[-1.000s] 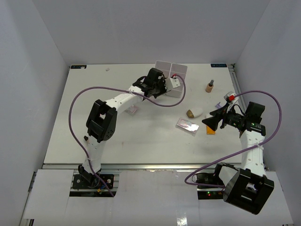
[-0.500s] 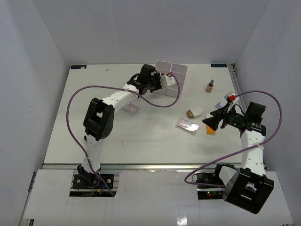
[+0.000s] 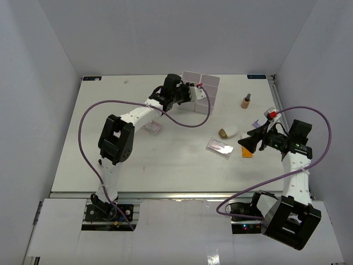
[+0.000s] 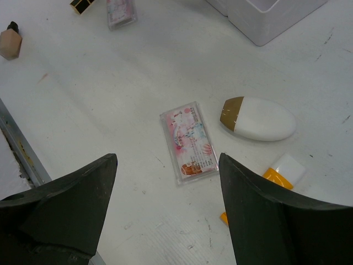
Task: Organize the makeup
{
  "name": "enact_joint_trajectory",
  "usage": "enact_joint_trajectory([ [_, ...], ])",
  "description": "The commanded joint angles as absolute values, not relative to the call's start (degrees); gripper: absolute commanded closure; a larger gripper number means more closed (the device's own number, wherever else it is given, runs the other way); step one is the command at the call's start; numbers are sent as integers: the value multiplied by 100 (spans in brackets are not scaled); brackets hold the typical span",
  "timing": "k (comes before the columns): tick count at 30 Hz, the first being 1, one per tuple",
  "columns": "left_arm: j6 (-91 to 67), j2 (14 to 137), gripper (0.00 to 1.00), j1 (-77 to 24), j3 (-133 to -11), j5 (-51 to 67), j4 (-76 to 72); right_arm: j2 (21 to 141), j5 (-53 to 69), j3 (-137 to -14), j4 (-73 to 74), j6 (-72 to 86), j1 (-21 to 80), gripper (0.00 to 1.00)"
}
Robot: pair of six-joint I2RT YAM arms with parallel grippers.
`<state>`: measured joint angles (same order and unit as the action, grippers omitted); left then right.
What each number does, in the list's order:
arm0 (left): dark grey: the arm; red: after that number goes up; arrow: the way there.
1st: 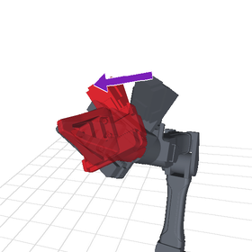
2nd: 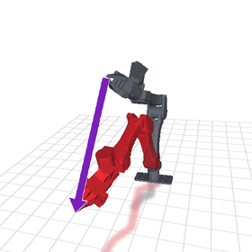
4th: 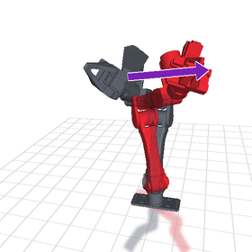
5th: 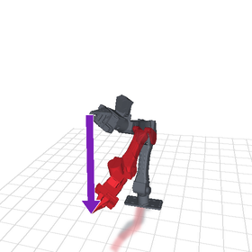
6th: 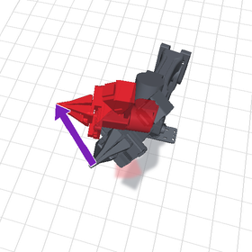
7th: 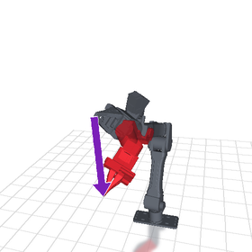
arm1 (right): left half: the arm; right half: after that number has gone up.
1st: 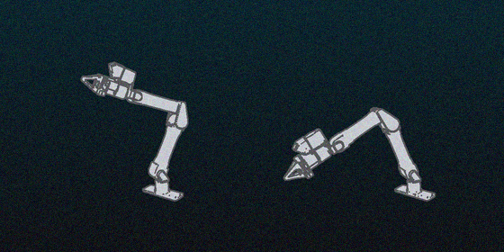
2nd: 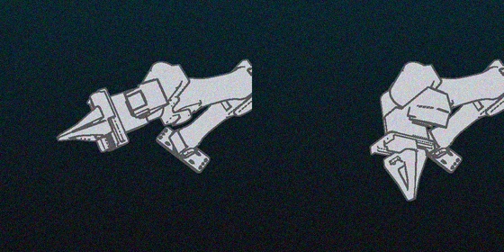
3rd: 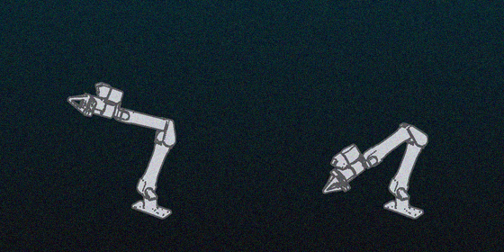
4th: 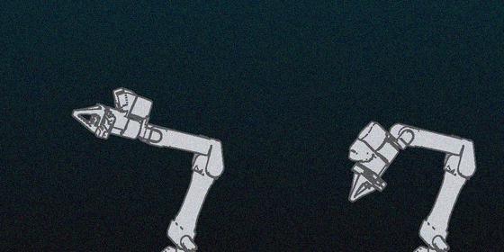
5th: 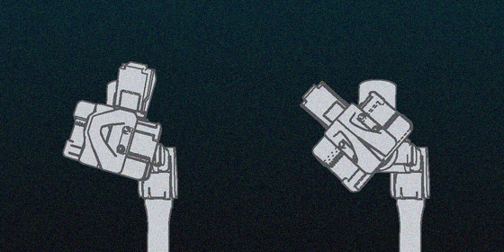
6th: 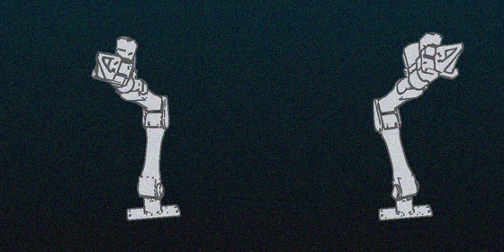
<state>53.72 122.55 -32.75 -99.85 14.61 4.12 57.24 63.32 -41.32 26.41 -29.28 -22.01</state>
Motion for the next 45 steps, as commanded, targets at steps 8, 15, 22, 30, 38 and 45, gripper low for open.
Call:
enact_joint_trajectory([
  [8, 5443, 12442, 89, -3270, -9873, 1557, -154, 5739, 6557, -4068, 2514, -2936, -2276, 20],
  [15, 5393, 12489, 81, -3270, -9746, 1471, -327, 5748, 6588, -4069, 2514, -2936, -2303, 20],
  [22, 5397, 12518, 76, -3270, -9634, 1404, -474, 5748, 6601, -4061, 2514, -2927, -2335, 19],
  [30, 5354, 12551, 71, -3270, -9514, 1336, -589, 5748, 6643, -4061, 2514, -2927, -2373, 19],
  [38, 5365, 12480, 56, -3270, -9382, 1270, -673, 5739, 6649, -4061, 2518, -2927, -2408, 19],
  [45, 5396, 12375, 47, -3270, -9231, 1227, -738, 5722, 6662, -4060, 2519, -2927, -2446, 19],
])
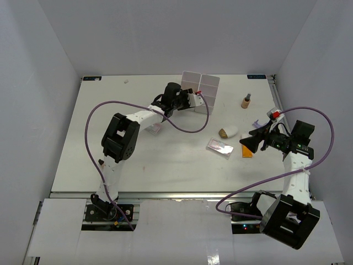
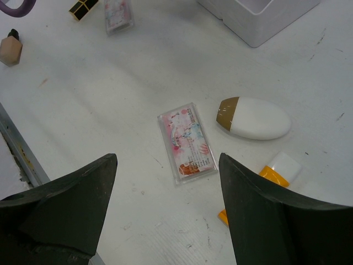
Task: Organize the makeup
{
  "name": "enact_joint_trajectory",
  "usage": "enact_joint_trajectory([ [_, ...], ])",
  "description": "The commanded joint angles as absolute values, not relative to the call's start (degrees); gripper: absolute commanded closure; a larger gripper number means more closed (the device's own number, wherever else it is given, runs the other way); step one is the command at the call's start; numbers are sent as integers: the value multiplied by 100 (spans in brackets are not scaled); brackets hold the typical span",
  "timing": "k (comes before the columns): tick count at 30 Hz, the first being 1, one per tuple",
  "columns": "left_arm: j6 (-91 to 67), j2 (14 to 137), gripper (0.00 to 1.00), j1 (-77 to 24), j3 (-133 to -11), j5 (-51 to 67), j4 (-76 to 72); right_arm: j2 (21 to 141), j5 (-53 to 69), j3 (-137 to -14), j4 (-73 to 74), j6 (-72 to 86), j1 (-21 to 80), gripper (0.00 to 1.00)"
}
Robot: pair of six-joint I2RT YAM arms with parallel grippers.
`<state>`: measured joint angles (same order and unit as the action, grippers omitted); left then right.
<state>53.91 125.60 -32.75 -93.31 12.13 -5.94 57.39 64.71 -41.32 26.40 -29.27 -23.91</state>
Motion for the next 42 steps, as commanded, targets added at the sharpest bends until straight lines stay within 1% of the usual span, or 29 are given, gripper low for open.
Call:
enact_joint_trajectory([
  [1, 5396, 12359, 47, -3270, -9220, 1222, -738, 5722, 6662, -4061, 2514, -2927, -2452, 19],
  [8, 5149, 12044, 46, -3286, -9216, 1299, -604, 5705, 6725, -4051, 2530, -2927, -2486, 19],
  [10, 4925, 11772, 46, -3287, -9227, 1367, -439, 5683, 6762, -4060, 2586, -3002, -2487, 19],
  [13, 4462, 11362, 42, -3287, -9161, 1393, -226, 5651, 6807, -4065, 2620, -3046, -2487, 19],
  [18, 2481, 10040, 27, -3282, -8440, 686, 145, 5598, 6895, -4087, 2685, -3125, -2487, 19],
  [20, 1795, 9576, 13, -3273, -8148, 289, 392, 5581, 6908, -4072, 2707, -3140, -2487, 19],
  [23, 390, 8917, 3, -3160, -7751, -374, 1057, 5572, 6901, -4078, 2715, -3154, -2479, 19],
  [28, -958, 8273, 2, -2472, -7297, -260, 2361, 5559, 6886, -4078, 2733, -3164, -2479, 19],
  [33, -1481, 7922, 2, -1513, -6491, -10, 2652, 5528, 6882, -4086, 2742, -3164, -2479, 18],
  [34, -1493, 7942, 2, -1393, -6423, 210, 2678, 5520, 6882, -4087, 2742, -3164, -2479, 18],
  [38, -1456, 8493, 5, -1018, -6390, 224, 2882, 5528, 6872, -4094, 2742, -3164, -2479, 18],
  [42, -1365, 9060, 13, -906, -6455, 120, 2874, 5520, 6864, -4097, 2751, -3164, -2479, 18],
])
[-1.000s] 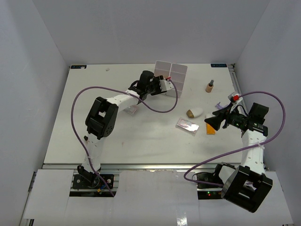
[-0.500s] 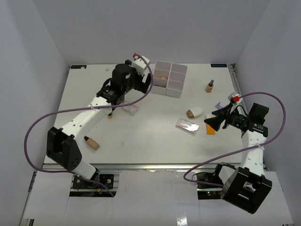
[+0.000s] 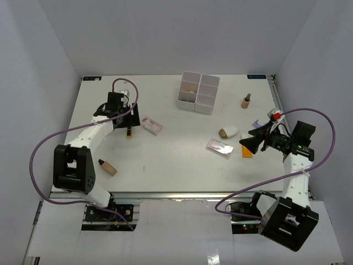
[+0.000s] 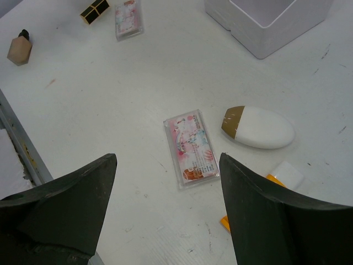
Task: Organize the makeup
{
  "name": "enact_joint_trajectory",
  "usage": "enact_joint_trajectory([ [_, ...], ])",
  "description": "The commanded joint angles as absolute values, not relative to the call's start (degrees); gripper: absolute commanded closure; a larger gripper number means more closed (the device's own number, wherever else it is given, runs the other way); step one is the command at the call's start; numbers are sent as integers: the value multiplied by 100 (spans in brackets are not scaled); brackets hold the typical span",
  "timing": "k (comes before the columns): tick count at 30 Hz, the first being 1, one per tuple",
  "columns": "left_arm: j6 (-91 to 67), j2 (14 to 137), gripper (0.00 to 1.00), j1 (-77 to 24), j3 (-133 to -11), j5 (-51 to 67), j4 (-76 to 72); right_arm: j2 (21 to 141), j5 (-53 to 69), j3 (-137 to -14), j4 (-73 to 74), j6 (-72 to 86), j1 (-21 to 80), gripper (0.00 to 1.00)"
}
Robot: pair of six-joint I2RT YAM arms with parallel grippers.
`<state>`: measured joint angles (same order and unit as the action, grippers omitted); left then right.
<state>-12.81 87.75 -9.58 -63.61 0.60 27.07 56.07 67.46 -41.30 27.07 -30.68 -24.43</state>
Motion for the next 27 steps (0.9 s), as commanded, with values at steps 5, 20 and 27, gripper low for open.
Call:
enact_joint_trajectory([
  [5, -1273, 9706, 18, -888, -6753, -208, 2867, 5531, 6873, -4096, 2751, -3164, -2479, 18],
  [20, -1294, 10356, 25, -879, -6919, -668, 2826, 5630, 6823, -4087, 2751, -3164, -2487, 18],
  [27, -1288, 10431, 27, -870, -6938, -668, 2800, 5595, 6877, -4088, 2751, -3164, -2487, 18],
])
